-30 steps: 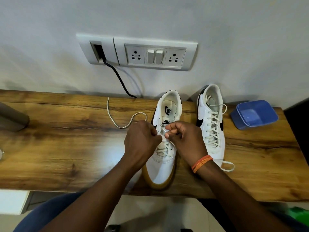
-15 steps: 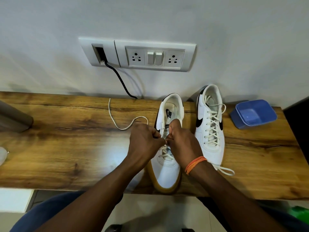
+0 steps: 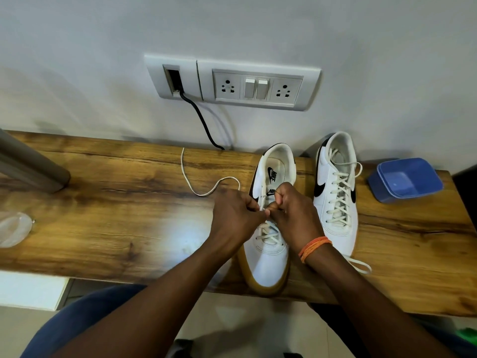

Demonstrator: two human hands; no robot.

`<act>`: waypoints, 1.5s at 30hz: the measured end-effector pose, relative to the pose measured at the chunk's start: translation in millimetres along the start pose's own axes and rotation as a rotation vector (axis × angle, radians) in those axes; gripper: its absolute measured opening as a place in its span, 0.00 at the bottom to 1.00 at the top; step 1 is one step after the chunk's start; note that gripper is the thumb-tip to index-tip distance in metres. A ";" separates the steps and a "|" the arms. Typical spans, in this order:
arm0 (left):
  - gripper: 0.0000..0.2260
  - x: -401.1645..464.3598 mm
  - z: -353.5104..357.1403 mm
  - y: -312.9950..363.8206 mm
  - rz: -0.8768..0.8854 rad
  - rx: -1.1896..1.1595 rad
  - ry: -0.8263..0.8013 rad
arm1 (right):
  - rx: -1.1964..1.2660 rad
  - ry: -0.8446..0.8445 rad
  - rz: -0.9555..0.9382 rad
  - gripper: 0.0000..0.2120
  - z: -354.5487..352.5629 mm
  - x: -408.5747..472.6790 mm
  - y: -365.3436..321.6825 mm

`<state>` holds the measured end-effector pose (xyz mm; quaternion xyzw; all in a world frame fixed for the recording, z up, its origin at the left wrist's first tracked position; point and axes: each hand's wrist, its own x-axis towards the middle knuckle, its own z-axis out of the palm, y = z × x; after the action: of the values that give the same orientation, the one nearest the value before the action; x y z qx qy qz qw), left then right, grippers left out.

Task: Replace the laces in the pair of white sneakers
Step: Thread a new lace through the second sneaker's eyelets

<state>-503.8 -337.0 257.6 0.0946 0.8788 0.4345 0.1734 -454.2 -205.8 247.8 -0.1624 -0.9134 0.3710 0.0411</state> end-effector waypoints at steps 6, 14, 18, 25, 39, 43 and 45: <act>0.05 7.9 -6.5 -3.9 -0.135 -0.158 -0.009 | 0.004 0.029 0.027 0.17 11.3 0.7 -0.6; 0.04 17.4 -4.1 -8.6 -0.153 -0.110 -0.044 | 0.005 -0.043 0.001 0.14 8.4 5.7 -0.4; 0.06 23.7 -10.4 -5.1 -0.182 -0.107 -0.092 | -0.002 -0.156 0.003 0.16 1.1 9.5 -1.1; 0.07 48.0 -59.5 -4.4 -0.209 -0.339 0.148 | 0.025 -0.295 -0.011 0.18 -16.3 13.0 0.3; 0.15 32.4 -35.2 -7.4 -0.317 -0.028 -0.170 | 0.003 -0.299 -0.015 0.17 -16.2 12.9 -0.4; 0.16 21.7 -14.6 -6.1 -0.223 -0.095 -0.159 | -0.021 -0.296 -0.019 0.17 -16.4 11.6 -3.2; 0.14 19.7 -9.9 -5.4 -0.250 -0.200 -0.147 | -0.033 -0.299 -0.025 0.17 -16.4 11.6 -3.6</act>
<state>-525.9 -341.3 254.5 -0.0019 0.8209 0.4868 0.2985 -463.0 -193.6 261.5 -0.0948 -0.9173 0.3754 -0.0934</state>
